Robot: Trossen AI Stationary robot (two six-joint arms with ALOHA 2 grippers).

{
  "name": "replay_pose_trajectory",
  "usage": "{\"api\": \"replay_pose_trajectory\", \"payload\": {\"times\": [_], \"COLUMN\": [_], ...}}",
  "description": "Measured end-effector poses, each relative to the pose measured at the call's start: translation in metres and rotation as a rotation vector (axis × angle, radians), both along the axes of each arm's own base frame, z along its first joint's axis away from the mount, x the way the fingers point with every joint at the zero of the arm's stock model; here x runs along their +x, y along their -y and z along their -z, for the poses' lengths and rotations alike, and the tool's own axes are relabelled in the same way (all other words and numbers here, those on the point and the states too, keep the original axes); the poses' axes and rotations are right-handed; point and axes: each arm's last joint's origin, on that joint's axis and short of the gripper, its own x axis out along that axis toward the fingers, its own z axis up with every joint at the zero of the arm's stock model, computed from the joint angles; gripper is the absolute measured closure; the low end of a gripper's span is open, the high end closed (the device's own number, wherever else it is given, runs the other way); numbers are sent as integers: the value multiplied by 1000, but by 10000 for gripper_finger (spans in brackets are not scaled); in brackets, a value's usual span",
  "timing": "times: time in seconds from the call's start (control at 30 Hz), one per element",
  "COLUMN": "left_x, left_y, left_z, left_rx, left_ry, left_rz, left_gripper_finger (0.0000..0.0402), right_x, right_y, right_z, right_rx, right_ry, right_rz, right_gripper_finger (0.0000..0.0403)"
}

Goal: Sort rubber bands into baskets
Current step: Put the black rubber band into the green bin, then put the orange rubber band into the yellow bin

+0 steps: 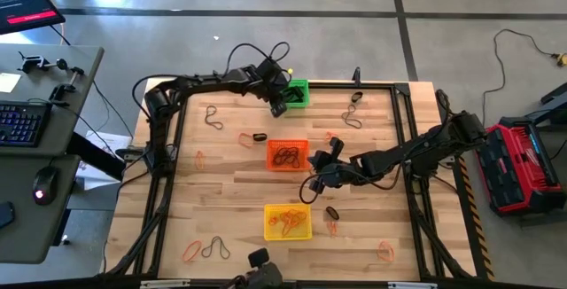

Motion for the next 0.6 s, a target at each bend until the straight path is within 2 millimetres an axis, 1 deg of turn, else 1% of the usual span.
{"api": "replay_pose_trajectory", "payload": {"times": [0.17,0.27,0.33,0.4,0.5,0.6], "left_x": [0,-3,-4,-5,-9,-20], "left_y": [0,0,0,1,6,13], "left_z": [0,1,1,2,7,8], "left_rx": [29,65,95,113,144,168], "left_ry": [-22,-69,-94,-94,-40,25], "left_rz": [4,-12,-11,-5,-10,-32], "left_gripper_finger": [315,312,321,338,371,396], "right_x": [0,0,0,0,0,0], "right_y": [0,0,0,0,0,0], "right_z": [0,0,0,0,0,0], "right_rx": [6,8,8,13,13,12], "right_ry": [4,5,5,8,7,4], "right_rz": [5,7,7,11,11,11], "right_gripper_finger": [403,403,403,403,403,403]}}
